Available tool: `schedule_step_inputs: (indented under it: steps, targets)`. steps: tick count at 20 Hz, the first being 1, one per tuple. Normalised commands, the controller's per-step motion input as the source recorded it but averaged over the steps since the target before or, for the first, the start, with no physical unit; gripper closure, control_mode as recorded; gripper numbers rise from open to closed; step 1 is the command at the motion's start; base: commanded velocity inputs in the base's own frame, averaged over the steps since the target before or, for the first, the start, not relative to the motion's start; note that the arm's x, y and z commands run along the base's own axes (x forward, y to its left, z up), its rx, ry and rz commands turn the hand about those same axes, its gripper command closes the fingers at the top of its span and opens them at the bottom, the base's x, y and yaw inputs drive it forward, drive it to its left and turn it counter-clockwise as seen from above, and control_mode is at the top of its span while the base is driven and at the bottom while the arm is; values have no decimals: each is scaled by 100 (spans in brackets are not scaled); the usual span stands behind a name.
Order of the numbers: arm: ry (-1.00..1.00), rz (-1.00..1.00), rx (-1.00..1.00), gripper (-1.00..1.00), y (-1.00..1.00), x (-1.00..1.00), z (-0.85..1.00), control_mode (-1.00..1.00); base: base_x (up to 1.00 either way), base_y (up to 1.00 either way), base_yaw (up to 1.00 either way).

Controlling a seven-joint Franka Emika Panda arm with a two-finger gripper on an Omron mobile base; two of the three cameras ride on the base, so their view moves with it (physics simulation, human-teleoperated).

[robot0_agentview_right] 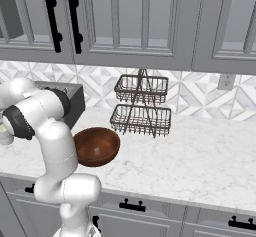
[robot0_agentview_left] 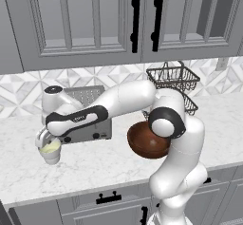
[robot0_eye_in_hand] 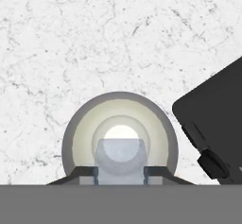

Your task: Grab a lemon wedge from the fridge and one ice cube from the ice bowl, and put them in the glass of lemonade.

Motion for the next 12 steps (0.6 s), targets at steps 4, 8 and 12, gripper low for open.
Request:
schedule_step_inputs:
  steps: [4,8,12]
  targets:
    - [0,0,0,-100,0,0,0,-100,0,0,0]
    - [0,0,0,-100,0,0,0,-100,0,0,0]
    - [-2,0,0,-100,0,-8,3,-100,0,0,0]
